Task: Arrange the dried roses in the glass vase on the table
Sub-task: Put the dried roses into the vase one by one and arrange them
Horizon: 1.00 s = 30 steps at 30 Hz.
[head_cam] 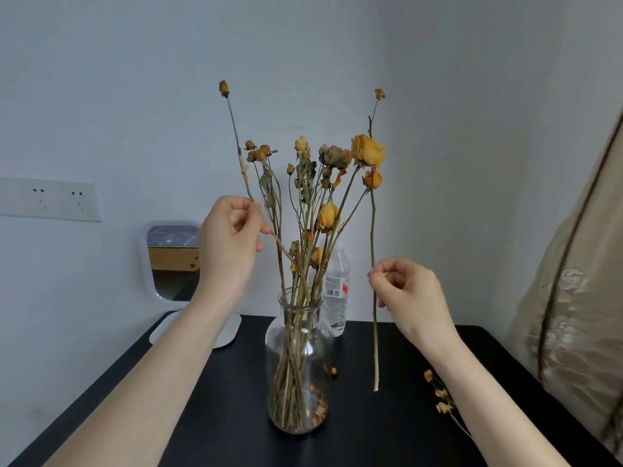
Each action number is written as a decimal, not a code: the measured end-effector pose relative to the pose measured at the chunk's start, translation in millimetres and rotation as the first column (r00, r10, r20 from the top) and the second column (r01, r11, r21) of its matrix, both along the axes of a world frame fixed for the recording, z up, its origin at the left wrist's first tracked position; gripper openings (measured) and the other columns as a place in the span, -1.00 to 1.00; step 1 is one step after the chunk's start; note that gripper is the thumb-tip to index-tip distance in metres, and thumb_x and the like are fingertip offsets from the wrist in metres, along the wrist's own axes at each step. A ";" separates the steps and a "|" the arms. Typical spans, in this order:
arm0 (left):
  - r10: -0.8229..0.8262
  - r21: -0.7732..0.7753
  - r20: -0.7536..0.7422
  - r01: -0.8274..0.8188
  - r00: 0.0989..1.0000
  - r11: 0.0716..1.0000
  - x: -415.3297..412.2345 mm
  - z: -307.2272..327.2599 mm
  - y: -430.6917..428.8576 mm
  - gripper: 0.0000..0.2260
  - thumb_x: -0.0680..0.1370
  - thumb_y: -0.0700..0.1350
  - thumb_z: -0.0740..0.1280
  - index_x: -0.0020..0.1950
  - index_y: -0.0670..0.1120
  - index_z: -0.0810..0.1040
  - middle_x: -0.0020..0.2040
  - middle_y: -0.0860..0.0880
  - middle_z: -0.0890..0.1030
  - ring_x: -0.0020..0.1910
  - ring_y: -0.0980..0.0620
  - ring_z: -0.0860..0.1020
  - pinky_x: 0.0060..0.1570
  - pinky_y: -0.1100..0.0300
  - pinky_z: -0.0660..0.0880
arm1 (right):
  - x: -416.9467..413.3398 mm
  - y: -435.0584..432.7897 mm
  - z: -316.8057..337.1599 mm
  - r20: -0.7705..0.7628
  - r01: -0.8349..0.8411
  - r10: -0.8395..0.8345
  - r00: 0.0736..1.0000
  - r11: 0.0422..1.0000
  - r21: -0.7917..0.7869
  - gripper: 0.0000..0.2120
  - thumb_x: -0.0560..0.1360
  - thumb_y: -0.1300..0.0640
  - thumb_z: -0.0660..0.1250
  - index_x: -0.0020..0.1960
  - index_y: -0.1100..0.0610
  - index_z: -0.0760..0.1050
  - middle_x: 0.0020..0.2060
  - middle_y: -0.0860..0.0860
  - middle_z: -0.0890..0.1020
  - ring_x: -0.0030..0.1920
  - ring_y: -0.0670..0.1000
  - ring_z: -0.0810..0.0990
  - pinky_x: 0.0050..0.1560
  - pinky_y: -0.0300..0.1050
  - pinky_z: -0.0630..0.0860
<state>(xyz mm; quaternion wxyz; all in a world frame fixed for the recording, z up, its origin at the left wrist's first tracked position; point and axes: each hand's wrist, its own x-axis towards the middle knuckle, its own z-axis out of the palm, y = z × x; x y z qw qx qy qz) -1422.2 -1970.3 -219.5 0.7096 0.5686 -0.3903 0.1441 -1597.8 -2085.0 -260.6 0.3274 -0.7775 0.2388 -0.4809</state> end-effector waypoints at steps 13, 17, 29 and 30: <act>0.054 0.288 0.125 -0.088 0.991 0.954 2.3 -40.8 -12.7 -0.93 0.55 -0.11 0.29 -0.07 -0.09 0.54 -0.43 0.09 0.54 -0.47 0.27 0.49 -0.38 0.49 0.35 | 3.0 -5.0 -9.0 -0.050 0.023 -0.023 0.998 1.000 -0.003 -0.85 0.49 0.14 0.29 -0.24 -0.01 0.49 -0.51 0.00 0.54 -0.48 -0.17 0.46 -0.36 -0.40 0.44; 0.033 0.371 0.174 -0.096 0.984 0.924 1.5 -49.1 -11.7 -0.93 0.52 -0.11 0.33 -0.13 -0.07 0.58 -0.52 0.11 0.49 -0.46 0.31 0.49 -0.36 0.57 0.31 | 4.5 -5.1 -11.6 -0.050 0.031 -0.031 0.998 1.000 -0.004 -0.85 0.48 0.15 0.28 -0.26 -0.01 0.49 -0.45 0.15 0.58 -0.45 -0.09 0.45 -0.38 -0.40 0.42; 0.039 0.513 0.164 -0.119 0.986 0.850 3.6 -66.6 -10.5 -0.93 0.47 -0.09 0.39 -0.12 -0.06 0.65 -0.50 0.15 0.49 -0.40 0.12 0.52 -0.26 0.26 0.43 | 8.4 -3.2 -13.9 -0.028 0.011 -0.011 1.000 1.000 -0.015 -0.84 0.49 0.17 0.28 -0.25 0.00 0.49 -0.45 0.17 0.57 -0.45 -0.08 0.44 -0.37 -0.47 0.40; 0.045 0.517 0.169 -0.127 0.985 0.846 2.9 -68.2 -10.1 -0.94 0.46 -0.08 0.39 -0.14 -0.04 0.64 -0.51 0.14 0.48 -0.40 0.12 0.51 -0.26 0.26 0.44 | 8.6 -2.6 -13.8 -0.024 0.010 -0.011 1.000 1.000 -0.020 -0.83 0.50 0.17 0.28 -0.25 -0.01 0.49 -0.45 0.17 0.58 -0.45 -0.08 0.45 -0.37 -0.46 0.41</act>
